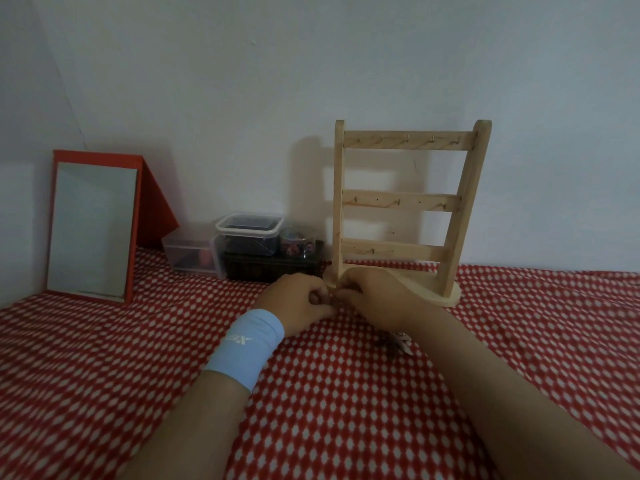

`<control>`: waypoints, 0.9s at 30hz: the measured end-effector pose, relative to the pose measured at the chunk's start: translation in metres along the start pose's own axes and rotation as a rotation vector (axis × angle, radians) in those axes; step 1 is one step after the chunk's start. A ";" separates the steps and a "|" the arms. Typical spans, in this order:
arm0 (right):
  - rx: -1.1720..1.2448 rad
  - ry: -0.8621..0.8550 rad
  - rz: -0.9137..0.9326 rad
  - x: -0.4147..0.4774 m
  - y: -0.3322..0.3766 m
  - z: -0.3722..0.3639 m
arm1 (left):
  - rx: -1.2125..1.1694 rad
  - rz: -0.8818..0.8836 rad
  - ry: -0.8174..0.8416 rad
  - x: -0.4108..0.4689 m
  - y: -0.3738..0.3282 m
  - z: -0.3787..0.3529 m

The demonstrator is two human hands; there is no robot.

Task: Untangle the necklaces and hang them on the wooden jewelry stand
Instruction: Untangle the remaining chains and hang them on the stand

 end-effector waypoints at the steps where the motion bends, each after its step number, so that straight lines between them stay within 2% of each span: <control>1: 0.044 -0.015 0.023 -0.001 0.003 0.002 | -0.034 -0.012 -0.045 0.000 0.001 0.002; 7: 0.380 0.037 0.041 -0.005 0.005 0.003 | -0.295 -0.079 -0.117 -0.003 0.003 0.012; 10: 0.330 0.021 -0.025 0.000 0.000 0.004 | -0.508 -0.023 -0.141 -0.003 0.009 0.017; 13: 0.329 0.015 0.005 0.002 0.000 0.005 | -0.666 0.021 -0.091 0.001 0.013 0.017; 17: 0.435 -0.011 0.061 -0.001 0.002 0.007 | -0.618 0.113 -0.070 0.003 0.011 0.014; 21: 0.433 -0.064 0.048 -0.002 0.000 0.010 | -0.750 0.025 -0.056 0.000 0.006 0.009; 24: 0.439 -0.060 0.063 -0.002 0.000 0.009 | -0.555 -0.019 -0.051 -0.001 0.004 0.012; 27: 0.457 -0.068 0.094 -0.002 0.001 0.007 | -0.462 -0.097 -0.064 -0.002 0.001 0.014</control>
Point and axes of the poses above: each hand's wrist, its own x-axis towards the middle knuckle, its own z-axis out of the back of the hand, y = z × x, the point moved 3 cm from there along x, towards the middle knuckle, and after that the axes turned 15 degrees about y, right-handed, at the moved point
